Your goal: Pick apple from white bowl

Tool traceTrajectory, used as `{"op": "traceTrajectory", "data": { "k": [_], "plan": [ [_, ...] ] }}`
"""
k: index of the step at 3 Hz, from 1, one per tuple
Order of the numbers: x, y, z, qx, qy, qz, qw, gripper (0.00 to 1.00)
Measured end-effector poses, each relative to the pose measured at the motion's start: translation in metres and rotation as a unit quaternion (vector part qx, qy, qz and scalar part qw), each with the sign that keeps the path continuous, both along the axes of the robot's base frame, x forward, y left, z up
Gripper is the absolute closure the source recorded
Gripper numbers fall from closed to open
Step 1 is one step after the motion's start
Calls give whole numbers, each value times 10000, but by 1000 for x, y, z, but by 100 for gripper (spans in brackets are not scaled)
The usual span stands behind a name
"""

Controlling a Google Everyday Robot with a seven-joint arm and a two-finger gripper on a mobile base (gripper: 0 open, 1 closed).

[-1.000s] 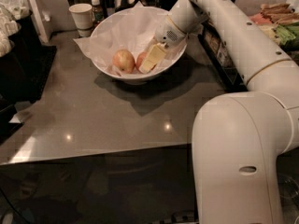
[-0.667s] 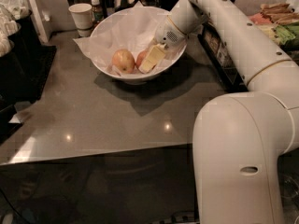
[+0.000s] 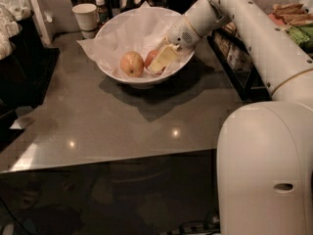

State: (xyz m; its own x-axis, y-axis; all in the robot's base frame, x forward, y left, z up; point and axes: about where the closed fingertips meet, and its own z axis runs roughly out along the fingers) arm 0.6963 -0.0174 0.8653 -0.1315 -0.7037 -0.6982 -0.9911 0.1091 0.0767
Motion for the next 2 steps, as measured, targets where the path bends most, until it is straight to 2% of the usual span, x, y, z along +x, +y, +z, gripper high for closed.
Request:
{"op": "traceTrajectory", "data": {
  "k": [1,2],
  "plan": [
    [-9,-12,38,689,-372,-16,9969,100],
    [-23,-31,72,1119,-684,-134,9913,100]
  ]
}}
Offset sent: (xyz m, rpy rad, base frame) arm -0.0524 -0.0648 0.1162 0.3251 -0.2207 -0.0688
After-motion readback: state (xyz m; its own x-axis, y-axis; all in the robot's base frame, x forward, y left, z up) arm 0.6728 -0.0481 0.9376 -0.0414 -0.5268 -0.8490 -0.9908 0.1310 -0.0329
